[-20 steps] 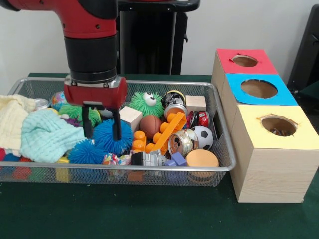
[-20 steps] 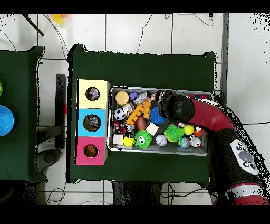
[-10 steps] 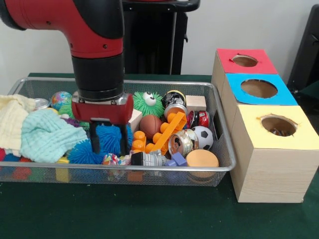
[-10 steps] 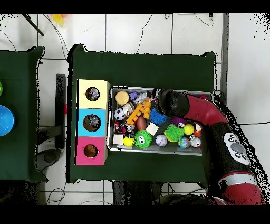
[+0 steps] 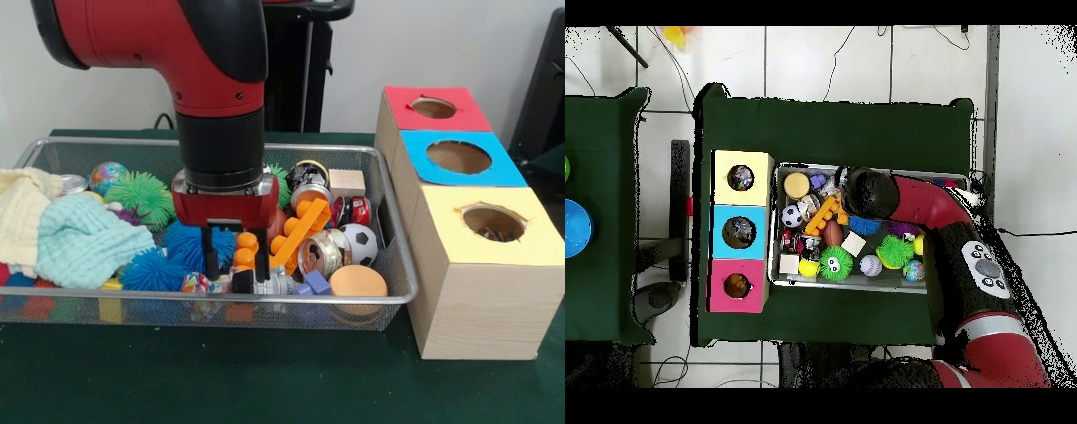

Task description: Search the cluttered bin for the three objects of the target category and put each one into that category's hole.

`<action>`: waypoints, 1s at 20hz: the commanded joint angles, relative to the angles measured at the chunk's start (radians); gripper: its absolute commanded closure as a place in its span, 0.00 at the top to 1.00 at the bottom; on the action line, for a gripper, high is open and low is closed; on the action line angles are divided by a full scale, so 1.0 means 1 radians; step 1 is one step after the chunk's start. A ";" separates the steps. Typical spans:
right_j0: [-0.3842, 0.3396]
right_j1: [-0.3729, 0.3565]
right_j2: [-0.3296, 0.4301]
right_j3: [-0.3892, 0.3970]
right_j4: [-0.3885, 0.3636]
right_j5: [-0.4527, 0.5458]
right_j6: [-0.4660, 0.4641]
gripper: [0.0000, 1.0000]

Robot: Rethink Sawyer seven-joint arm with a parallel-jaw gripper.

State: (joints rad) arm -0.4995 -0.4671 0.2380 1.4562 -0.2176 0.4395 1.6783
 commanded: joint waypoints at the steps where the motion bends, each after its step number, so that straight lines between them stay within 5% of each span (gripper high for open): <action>1: 0.006 0.046 -0.043 -0.058 -0.010 -0.007 0.111 1.00; 16: -0.041 0.068 -0.009 -0.078 -0.017 0.003 0.044 1.00; 20: -0.022 0.121 -0.012 -0.083 -0.020 -0.075 0.088 1.00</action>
State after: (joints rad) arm -0.5183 -0.4295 0.2093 1.4037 -0.2175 0.4370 1.6783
